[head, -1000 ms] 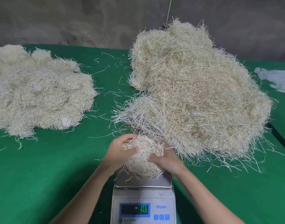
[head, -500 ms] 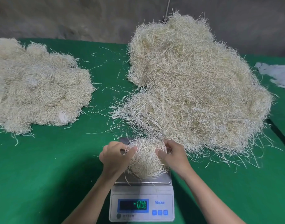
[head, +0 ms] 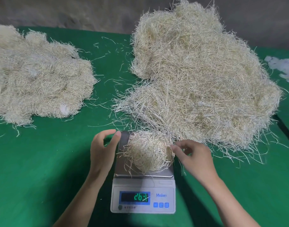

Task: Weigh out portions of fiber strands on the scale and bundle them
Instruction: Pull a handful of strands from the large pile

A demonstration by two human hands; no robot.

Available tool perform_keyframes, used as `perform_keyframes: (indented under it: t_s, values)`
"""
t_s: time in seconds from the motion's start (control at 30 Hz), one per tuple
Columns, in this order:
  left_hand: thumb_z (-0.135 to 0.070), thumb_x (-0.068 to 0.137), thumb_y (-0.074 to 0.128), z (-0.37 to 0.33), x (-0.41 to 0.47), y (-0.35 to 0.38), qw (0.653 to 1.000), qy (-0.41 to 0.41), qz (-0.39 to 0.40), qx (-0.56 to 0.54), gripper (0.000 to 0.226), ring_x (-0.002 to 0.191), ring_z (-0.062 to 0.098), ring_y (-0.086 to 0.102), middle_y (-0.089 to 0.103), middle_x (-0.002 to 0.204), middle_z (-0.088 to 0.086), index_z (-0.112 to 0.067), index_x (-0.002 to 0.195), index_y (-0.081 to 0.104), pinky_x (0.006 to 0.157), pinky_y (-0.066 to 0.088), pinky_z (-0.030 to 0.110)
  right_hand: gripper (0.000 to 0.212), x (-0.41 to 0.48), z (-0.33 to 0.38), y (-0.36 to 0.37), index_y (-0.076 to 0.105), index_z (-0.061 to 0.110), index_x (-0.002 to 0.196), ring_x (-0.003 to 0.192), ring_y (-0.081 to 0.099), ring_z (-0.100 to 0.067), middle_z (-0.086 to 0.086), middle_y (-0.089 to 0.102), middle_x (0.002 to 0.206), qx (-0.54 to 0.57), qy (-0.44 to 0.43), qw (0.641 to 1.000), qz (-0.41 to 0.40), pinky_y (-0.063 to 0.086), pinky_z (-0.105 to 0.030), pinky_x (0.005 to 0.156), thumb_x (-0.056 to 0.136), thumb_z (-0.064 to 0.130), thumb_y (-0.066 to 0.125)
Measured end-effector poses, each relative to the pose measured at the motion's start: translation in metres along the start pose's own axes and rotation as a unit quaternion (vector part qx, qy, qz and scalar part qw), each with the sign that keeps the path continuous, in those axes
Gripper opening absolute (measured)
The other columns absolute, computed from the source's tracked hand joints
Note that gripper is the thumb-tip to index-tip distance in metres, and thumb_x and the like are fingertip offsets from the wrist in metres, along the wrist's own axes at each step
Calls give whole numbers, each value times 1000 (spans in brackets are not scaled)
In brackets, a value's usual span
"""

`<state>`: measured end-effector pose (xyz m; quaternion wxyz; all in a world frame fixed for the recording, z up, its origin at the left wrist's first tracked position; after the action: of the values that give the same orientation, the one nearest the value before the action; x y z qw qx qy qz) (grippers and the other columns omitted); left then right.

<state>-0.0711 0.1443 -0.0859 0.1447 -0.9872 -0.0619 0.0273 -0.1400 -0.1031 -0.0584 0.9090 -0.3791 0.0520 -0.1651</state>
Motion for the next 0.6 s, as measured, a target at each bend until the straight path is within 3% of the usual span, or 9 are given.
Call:
perform_keyframes:
  t_s: [0.07,0.1,0.2,0.3,0.37,0.5,0.6]
  values:
    - [-46,73,54,-8,-1,-4,1000,18,-21,-5,22,104,6,56,63,106,-11,-38,92,60,85,41,22,6,-4,12,-10,68,30,76,65,57,-3,20,65,71,-14,-55,998,-38,37,-10,62,80,28,71]
    - [-46,73,54,-13,-2,-5,999,28,-31,-9,23,105,5,56,62,107,-12,-38,94,60,84,39,18,3,-4,18,-13,69,26,83,73,58,-6,17,66,79,-18,-76,996,-53,38,-12,67,81,25,72]
    - [-48,72,54,-27,-3,-8,997,58,-55,-19,34,110,0,52,59,110,-20,-39,104,57,86,32,7,25,-3,29,-16,67,17,107,103,54,-14,3,64,107,-30,-113,992,-55,35,-25,93,83,21,70]
    - [-50,70,53,-36,-6,-10,993,88,-70,-26,47,116,-1,49,55,113,-27,-40,115,54,92,30,9,36,-2,32,-14,61,19,119,117,43,-11,0,57,123,-43,-126,991,-25,15,-4,97,84,24,68]
    - [-50,69,52,-40,-8,-11,992,101,-74,-22,51,120,-1,47,53,117,-31,-41,120,52,94,28,10,41,-2,33,-14,58,21,124,119,38,-6,2,51,129,-38,-130,991,-20,8,1,96,84,27,68]
    - [-49,71,51,-47,-10,-11,990,120,-75,-16,49,121,-3,45,51,116,-35,-43,120,53,94,27,7,49,-2,36,-16,52,22,129,126,38,-11,0,48,134,-7,-143,990,-13,20,-20,104,83,25,69]
    - [-48,71,51,-50,-9,-11,989,123,-76,-25,45,121,-2,47,52,116,-34,-45,116,53,96,29,10,50,-3,37,-16,51,23,130,128,37,-11,1,46,135,-5,-149,989,-7,19,-22,104,83,26,69]
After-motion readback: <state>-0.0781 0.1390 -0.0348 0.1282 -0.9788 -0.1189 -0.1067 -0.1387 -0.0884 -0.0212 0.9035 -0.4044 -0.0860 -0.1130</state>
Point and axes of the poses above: each hand's wrist, its own x-axis towards the middle knuckle, its own y-axis out of the palm, z = x × y, the point moved 4 cm from there along x, towards the middle knuckle
